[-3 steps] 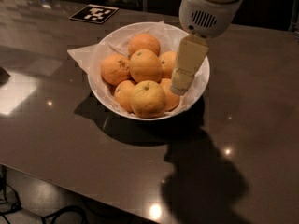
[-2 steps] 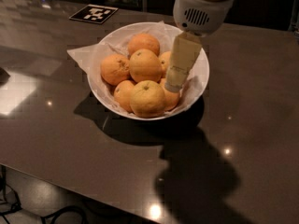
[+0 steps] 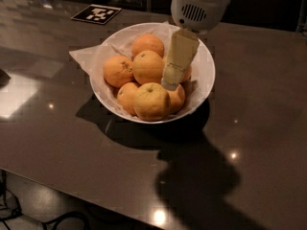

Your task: Pick orange from white bowl

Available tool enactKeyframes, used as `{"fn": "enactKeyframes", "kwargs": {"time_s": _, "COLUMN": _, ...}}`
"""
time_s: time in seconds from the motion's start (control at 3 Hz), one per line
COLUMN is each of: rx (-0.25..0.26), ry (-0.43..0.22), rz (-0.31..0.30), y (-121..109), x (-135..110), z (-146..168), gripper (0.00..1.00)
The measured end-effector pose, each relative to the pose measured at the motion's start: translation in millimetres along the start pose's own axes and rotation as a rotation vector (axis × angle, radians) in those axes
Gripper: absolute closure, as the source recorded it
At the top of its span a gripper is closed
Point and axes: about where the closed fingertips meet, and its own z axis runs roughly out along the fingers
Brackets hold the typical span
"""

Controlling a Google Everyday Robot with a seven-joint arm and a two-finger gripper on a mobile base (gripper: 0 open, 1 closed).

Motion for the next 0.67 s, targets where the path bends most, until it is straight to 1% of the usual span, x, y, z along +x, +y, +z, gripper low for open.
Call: {"fn": "enactKeyframes", "kwargs": {"time_s": 0.67, "rx": -0.04, "ry": 0.001, "rz": -0.005, "y": -4.5, "x": -26.7, "z": 11.5, "gripper": 0.0}}
